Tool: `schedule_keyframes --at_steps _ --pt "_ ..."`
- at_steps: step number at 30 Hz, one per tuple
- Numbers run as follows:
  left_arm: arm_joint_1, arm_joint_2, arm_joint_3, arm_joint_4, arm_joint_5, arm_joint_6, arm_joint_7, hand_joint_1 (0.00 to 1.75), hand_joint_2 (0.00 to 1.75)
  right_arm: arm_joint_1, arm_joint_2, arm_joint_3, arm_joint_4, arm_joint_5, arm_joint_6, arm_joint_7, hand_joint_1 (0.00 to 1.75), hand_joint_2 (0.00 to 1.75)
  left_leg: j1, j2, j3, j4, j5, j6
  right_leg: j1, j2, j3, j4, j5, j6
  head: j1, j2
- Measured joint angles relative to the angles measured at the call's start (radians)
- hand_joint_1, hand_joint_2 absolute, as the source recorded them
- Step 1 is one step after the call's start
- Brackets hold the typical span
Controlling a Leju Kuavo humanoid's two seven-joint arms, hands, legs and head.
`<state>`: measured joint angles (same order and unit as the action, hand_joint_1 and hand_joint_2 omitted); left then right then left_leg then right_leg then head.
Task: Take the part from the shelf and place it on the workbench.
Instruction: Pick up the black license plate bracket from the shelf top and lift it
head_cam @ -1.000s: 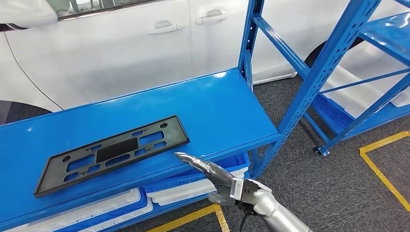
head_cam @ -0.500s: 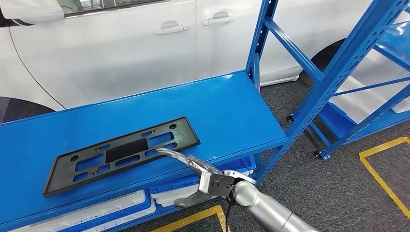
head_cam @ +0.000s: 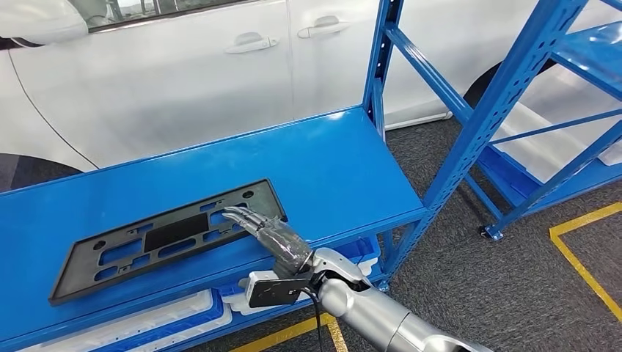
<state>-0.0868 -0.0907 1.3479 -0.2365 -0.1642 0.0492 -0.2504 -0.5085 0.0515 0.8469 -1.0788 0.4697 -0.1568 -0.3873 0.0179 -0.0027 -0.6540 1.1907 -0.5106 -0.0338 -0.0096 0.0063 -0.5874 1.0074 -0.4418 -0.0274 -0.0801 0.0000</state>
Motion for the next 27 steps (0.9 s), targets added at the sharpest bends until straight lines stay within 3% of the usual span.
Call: schedule_keyframes --at_steps 2,3,7,9,11,12,13,14,17,19,22,24,27 --pt "-0.001 0.000 0.000 0.000 0.000 0.000 0.000 0.00 0.00 -0.004 0.007 0.004 0.008 0.000 -0.001 0.001 0.00 1.75 0.000 -0.001 0.062 -0.131 0.051 0.006 0.003 0.003 -0.001 0.007 -0.005 0.008 0.000 0.000" --pt "-0.001 0.000 0.000 0.000 0.000 0.000 0.000 0.00 0.00 -0.005 0.009 0.005 0.011 0.002 -0.002 0.001 0.00 1.75 -0.001 -0.002 0.077 -0.163 0.059 0.011 0.005 0.004 -0.002 0.010 -0.006 0.013 0.000 0.000" --pt "0.000 -0.001 -0.001 0.000 0.000 -0.001 -0.002 0.00 0.00 -0.012 0.016 0.011 0.025 0.083 -0.083 0.027 0.00 1.75 -0.003 -0.002 0.080 -0.179 0.063 0.037 0.004 0.003 -0.008 0.022 -0.015 0.034 0.000 0.000" --pt "-0.001 -0.002 -0.005 0.000 0.000 -0.001 -0.005 0.00 0.00 -0.018 0.025 0.019 0.034 0.163 -0.162 0.056 0.00 1.75 -0.001 0.000 0.082 -0.183 0.067 0.048 0.001 0.001 -0.042 0.095 -0.061 0.042 0.000 0.000" --pt "-0.001 -0.002 -0.012 0.000 0.000 -0.003 -0.008 0.00 0.00 -0.023 0.040 0.035 0.050 0.239 -0.220 0.087 0.00 1.75 -0.002 0.002 0.081 -0.183 0.067 0.053 0.000 -0.001 -0.106 0.230 -0.123 0.048 0.000 0.000" --pt "-0.001 -0.001 -0.016 0.000 0.000 -0.004 -0.008 0.00 0.00 -0.023 0.049 0.045 0.060 0.274 -0.239 0.103 0.00 1.75 -0.003 0.002 0.081 -0.183 0.066 0.053 -0.001 -0.001 -0.131 0.281 -0.137 0.049 0.000 0.000" --pt "-0.002 0.000 -0.019 0.000 0.000 -0.004 -0.008 0.00 0.00 -0.023 0.059 0.055 0.071 0.305 -0.251 0.117 0.00 1.75 -0.004 0.002 0.081 -0.183 0.066 0.053 -0.002 -0.001 -0.140 0.298 -0.132 0.048 0.000 0.000" --pt "-0.002 0.000 -0.021 0.000 0.000 -0.004 -0.006 0.00 0.00 -0.024 0.070 0.064 0.081 0.331 -0.259 0.129 0.00 1.75 -0.005 0.002 0.083 -0.182 0.065 0.053 -0.002 -0.001 -0.129 0.273 -0.109 0.045 0.000 0.000" --pt "-0.003 -0.001 -0.024 0.000 0.000 -0.002 0.001 0.00 0.00 -0.038 0.113 0.088 0.120 0.386 -0.280 0.151 0.00 1.75 -0.007 0.000 0.087 -0.181 0.061 0.046 0.004 -0.001 -0.034 0.077 -0.020 0.027 0.000 0.000" --pt "-0.004 -0.001 -0.025 0.000 0.000 -0.002 0.004 0.00 0.00 -0.055 0.144 0.102 0.154 0.414 -0.299 0.163 0.00 1.75 -0.009 0.000 0.085 -0.180 0.060 0.036 0.010 -0.001 -0.007 0.016 -0.007 0.019 0.000 0.000" --pt "-0.005 0.001 -0.026 0.000 0.000 -0.003 0.006 0.00 0.00 -0.076 0.186 0.120 0.206 0.462 -0.343 0.188 0.00 1.75 -0.007 0.001 0.084 -0.178 0.054 0.018 0.009 0.000 -0.003 0.005 -0.003 0.006 0.000 0.000" --pt "-0.005 0.002 -0.027 0.000 0.000 -0.004 0.006 0.00 0.00 -0.095 0.217 0.133 0.244 0.496 -0.381 0.203 0.00 1.75 -0.005 0.001 0.058 -0.117 0.014 0.008 0.004 -0.002 0.001 -0.004 0.002 -0.004 0.000 0.000" --pt "-0.004 0.003 -0.028 0.000 0.000 -0.005 0.007 0.00 0.00 -0.114 0.251 0.153 0.299 0.535 -0.425 0.219 0.00 1.75 -0.002 0.001 -0.030 0.074 -0.068 -0.004 0.006 -0.003 0.002 -0.004 0.000 -0.010 0.000 0.000"
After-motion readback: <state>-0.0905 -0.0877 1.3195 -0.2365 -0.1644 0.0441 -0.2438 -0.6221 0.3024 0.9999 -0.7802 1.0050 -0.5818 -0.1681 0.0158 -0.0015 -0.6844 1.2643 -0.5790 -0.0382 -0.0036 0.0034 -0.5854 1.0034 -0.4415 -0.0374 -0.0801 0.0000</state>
